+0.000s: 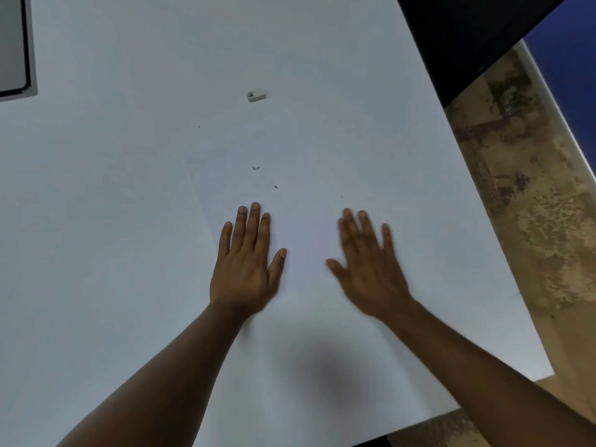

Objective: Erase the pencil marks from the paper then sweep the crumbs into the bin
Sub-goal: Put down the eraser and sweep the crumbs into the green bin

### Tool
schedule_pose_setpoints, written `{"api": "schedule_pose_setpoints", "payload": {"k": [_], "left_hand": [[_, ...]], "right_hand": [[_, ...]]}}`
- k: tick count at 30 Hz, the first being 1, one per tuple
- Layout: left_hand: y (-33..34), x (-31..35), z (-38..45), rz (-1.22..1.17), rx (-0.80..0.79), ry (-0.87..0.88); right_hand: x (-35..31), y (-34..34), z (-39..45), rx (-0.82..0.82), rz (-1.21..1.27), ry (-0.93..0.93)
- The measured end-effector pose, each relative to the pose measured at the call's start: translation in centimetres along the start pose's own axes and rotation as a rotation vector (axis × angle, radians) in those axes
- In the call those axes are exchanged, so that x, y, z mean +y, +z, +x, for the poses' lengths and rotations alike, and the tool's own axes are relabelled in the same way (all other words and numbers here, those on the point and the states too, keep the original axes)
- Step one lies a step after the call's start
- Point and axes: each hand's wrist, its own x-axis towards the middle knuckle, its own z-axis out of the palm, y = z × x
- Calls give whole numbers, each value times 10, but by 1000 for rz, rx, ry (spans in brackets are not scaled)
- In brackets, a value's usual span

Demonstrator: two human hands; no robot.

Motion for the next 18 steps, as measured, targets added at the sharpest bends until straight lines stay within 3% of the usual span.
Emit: {"api": "schedule_pose_setpoints", "payload": {"k": [4, 7, 11, 18], "left_hand": [[0, 0, -1, 7, 18, -2], [0, 1, -1, 6, 28, 0], [-1, 2, 0, -2, 45, -24], [0, -2, 2, -53, 29, 52]], "right_hand": [[50, -7, 3, 15, 6, 146], [47, -14, 12, 77, 112, 193], [-21, -18, 33, 104, 205, -30], [-116, -40, 110, -45, 293, -367]]}}
